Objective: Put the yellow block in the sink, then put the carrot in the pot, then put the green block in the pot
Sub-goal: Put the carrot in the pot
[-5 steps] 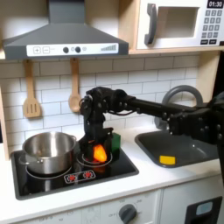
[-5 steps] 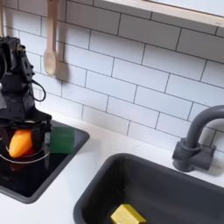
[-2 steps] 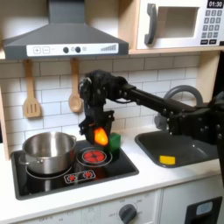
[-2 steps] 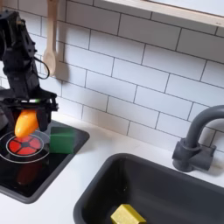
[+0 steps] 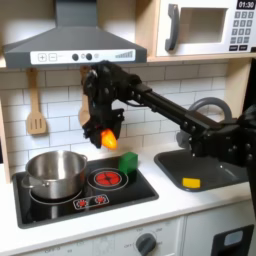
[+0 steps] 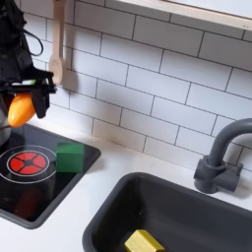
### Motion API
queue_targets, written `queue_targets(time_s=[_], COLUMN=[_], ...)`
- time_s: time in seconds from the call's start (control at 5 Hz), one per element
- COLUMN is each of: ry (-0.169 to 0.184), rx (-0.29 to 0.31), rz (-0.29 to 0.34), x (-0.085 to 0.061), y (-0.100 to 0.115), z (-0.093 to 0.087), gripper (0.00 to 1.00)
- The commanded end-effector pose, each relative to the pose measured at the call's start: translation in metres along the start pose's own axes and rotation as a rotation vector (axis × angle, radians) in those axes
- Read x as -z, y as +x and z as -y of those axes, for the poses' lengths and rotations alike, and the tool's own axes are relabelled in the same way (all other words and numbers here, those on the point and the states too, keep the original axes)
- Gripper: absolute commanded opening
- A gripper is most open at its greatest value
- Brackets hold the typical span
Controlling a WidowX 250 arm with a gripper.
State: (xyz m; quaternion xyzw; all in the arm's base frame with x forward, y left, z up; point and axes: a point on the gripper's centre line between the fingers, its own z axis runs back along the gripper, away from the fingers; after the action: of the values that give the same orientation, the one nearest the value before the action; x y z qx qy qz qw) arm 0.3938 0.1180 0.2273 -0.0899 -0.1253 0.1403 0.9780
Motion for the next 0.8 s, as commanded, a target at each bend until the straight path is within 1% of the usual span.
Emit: queue_targets(time_s=[0.0, 0.2, 0.4, 0.6], ry=[0.022, 0.032, 0.037, 0.036], rx=[-0.054, -0.078, -0.116, -0.137], rz=[0.019, -0.007, 0.009, 0.031], x=[-0.014, -0.001, -0.006, -0.016], y=[-0.008, -0.008, -0.004, 0.003], z=[-0.032, -0.048, -0.061, -0.065], gripper=[0.0, 0.0, 0.0, 0.0])
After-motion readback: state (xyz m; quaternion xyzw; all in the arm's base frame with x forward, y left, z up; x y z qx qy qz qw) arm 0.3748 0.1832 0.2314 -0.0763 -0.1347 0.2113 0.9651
